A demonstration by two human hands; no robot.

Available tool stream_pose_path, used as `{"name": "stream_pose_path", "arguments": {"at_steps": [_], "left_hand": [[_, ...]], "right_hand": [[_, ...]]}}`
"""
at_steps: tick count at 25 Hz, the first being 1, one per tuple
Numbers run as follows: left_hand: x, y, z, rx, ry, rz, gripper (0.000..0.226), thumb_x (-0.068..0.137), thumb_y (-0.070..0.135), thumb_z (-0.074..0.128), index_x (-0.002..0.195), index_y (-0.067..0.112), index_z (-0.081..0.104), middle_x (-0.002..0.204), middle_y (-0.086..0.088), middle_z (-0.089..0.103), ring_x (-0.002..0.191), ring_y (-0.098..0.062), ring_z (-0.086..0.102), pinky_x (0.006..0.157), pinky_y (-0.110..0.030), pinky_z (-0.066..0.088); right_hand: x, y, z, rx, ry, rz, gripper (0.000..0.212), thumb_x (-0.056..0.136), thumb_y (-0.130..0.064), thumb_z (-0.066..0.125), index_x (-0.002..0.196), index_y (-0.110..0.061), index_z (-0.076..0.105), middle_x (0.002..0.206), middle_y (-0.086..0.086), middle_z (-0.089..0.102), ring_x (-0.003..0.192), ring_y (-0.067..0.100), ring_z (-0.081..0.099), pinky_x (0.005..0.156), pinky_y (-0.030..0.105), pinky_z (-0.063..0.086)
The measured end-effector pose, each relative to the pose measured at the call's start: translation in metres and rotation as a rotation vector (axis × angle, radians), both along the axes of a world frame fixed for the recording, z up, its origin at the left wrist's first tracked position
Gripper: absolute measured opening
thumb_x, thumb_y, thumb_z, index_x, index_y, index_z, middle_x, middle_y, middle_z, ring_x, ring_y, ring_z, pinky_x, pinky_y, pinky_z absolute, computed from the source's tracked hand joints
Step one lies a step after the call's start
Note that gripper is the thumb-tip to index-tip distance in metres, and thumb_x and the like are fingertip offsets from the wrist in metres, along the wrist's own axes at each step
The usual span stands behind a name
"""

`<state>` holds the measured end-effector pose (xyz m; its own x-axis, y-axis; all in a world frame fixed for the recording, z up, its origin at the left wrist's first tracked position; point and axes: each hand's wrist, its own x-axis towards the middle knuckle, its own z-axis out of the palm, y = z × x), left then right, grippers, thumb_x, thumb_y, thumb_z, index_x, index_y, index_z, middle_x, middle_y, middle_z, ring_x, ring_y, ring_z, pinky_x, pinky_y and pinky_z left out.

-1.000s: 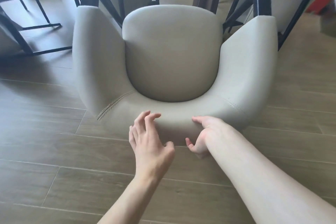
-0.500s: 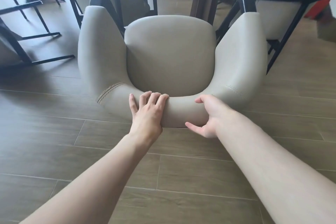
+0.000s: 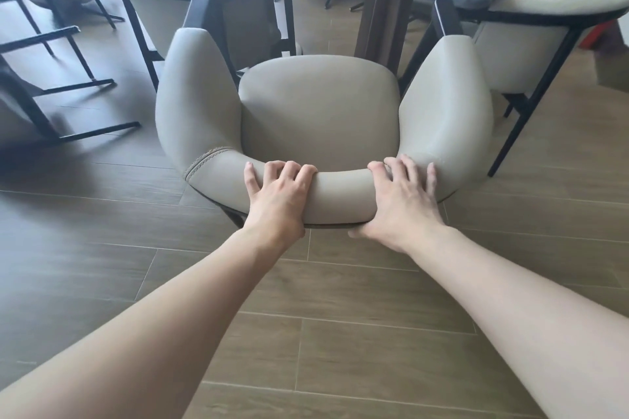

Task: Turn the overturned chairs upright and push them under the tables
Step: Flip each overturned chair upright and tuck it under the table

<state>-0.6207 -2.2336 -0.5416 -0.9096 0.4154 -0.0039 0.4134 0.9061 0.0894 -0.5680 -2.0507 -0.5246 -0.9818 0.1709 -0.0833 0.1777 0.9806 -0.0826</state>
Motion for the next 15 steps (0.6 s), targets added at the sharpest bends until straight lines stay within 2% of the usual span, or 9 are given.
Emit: {"name": "stream_pose_path", "arguments": {"at_steps": [4, 8, 15], "left_hand": [[-0.028, 0.008, 0.016, -0.056, -0.064, -0.008, 0.098, 0.067, 0.014, 0.086, 0.148, 0.030, 0.032, 0.143, 0.004, 0.040, 0.141, -0.028, 0.026, 0.118, -0.067, 0.001], [-0.056, 0.015, 0.027, -0.117, -0.118, -0.023, 0.106, 0.065, 0.029, 0.092, 0.150, 0.030, 0.029, 0.146, 0.004, 0.037, 0.142, -0.030, 0.025, 0.118, -0.067, 0.004], [-0.115, 0.024, 0.043, -0.142, -0.145, -0.088, 0.094, 0.066, 0.033, 0.090, 0.142, 0.026, 0.035, 0.136, 0.002, 0.042, 0.135, -0.031, 0.031, 0.117, -0.064, 0.013]], "right_hand": [[-0.030, 0.007, 0.002, 0.007, 0.016, -0.014, 0.125, 0.052, -0.080, 0.072, 0.151, -0.020, 0.025, 0.163, 0.005, 0.017, 0.154, 0.027, 0.001, 0.120, 0.062, -0.004], [-0.055, 0.014, 0.004, 0.028, 0.047, 0.000, 0.123, 0.049, -0.084, 0.067, 0.147, -0.021, 0.029, 0.155, 0.000, 0.029, 0.152, 0.023, 0.008, 0.120, 0.060, -0.002], [-0.112, 0.026, 0.020, 0.032, -0.014, -0.018, 0.122, 0.045, -0.081, 0.071, 0.144, -0.024, 0.030, 0.148, -0.002, 0.034, 0.148, 0.021, 0.015, 0.121, 0.060, 0.001]]}}
